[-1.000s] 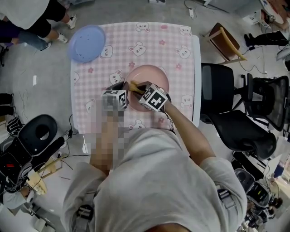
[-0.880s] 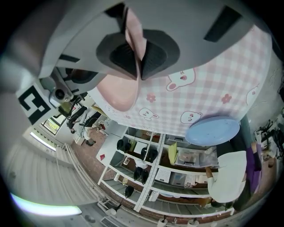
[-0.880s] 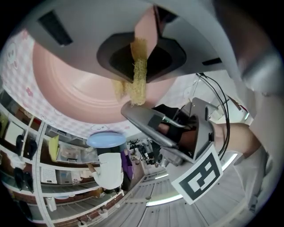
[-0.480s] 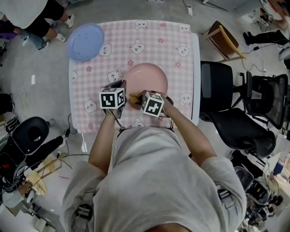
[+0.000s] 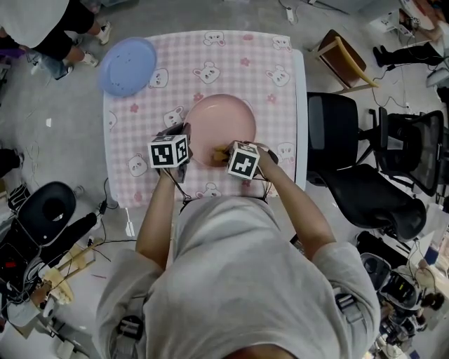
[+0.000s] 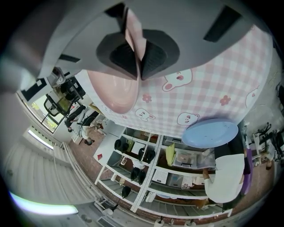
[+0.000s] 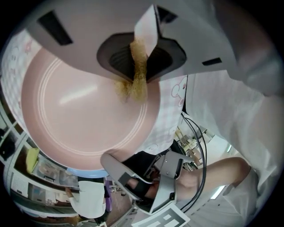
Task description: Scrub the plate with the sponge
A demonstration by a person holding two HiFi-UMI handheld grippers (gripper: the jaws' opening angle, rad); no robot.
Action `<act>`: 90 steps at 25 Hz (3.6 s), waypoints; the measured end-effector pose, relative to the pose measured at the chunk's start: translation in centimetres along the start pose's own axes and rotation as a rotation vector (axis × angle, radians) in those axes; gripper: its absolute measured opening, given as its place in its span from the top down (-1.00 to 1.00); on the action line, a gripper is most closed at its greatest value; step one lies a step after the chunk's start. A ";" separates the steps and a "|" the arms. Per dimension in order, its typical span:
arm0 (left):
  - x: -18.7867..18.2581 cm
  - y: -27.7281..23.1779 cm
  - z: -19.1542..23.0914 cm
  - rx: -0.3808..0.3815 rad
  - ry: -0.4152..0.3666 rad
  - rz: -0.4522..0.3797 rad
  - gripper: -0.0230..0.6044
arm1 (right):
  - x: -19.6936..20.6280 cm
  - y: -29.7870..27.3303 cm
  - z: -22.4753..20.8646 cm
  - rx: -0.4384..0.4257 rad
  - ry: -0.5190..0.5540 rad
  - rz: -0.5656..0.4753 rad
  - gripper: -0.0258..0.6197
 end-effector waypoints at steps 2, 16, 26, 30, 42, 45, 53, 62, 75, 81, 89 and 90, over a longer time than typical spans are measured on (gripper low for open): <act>0.0 -0.1 0.0 -0.001 -0.001 0.002 0.83 | 0.6 0.5 -0.7 0.008 -0.038 -0.003 0.70; 0.6 0.0 0.1 -0.004 0.039 0.009 0.83 | 3.5 4.7 -7.6 0.220 -0.363 -0.100 0.71; 0.2 0.0 -0.4 0.008 0.059 -0.013 0.81 | 2.5 6.8 -13.2 0.398 -0.504 -0.182 0.72; 0.2 0.0 -0.2 0.002 0.054 -0.012 0.82 | 0.4 6.8 -14.1 0.409 -0.517 -0.230 0.72; 0.7 -0.4 -0.4 -0.007 0.061 0.004 0.83 | -5.9 4.4 -10.5 0.308 -0.297 -0.291 0.72; 0.9 -0.6 -0.2 -0.008 0.064 0.008 0.83 | -7.0 2.9 -9.2 0.255 -0.224 -0.289 0.72; 1.3 -0.9 0.3 -0.012 0.075 0.023 0.83 | -7.3 1.2 -5.7 0.196 -0.114 -0.222 0.72; 2.5 -1.3 1.3 -0.012 0.134 0.040 0.84 | -5.3 -0.5 -3.1 0.143 -0.045 -0.114 0.72; 2.5 -1.3 1.2 -0.006 0.129 0.037 0.84 | 0.2 1.4 -4.4 0.151 -0.160 -0.081 0.72; 2.4 -1.4 1.0 -0.005 0.131 0.035 0.84 | 2.4 3.4 -7.2 0.224 -0.250 -0.049 0.72; 2.2 -1.4 1.2 -0.004 0.154 0.038 0.84 | 1.4 5.0 -11.6 0.323 -0.465 -0.153 0.72; 2.3 -1.4 1.2 -0.004 0.159 0.040 0.84 | 1.2 5.1 -12.1 0.340 -0.482 -0.163 0.72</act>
Point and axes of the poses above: the fingertips, and each gripper's own axes: y backward along the fingers, z to its left, x out of its underside, the point moved 4 cm from there along y, backward along the fingers, and after that the axes turned 2 degrees about -x, right-handed, at the moved point
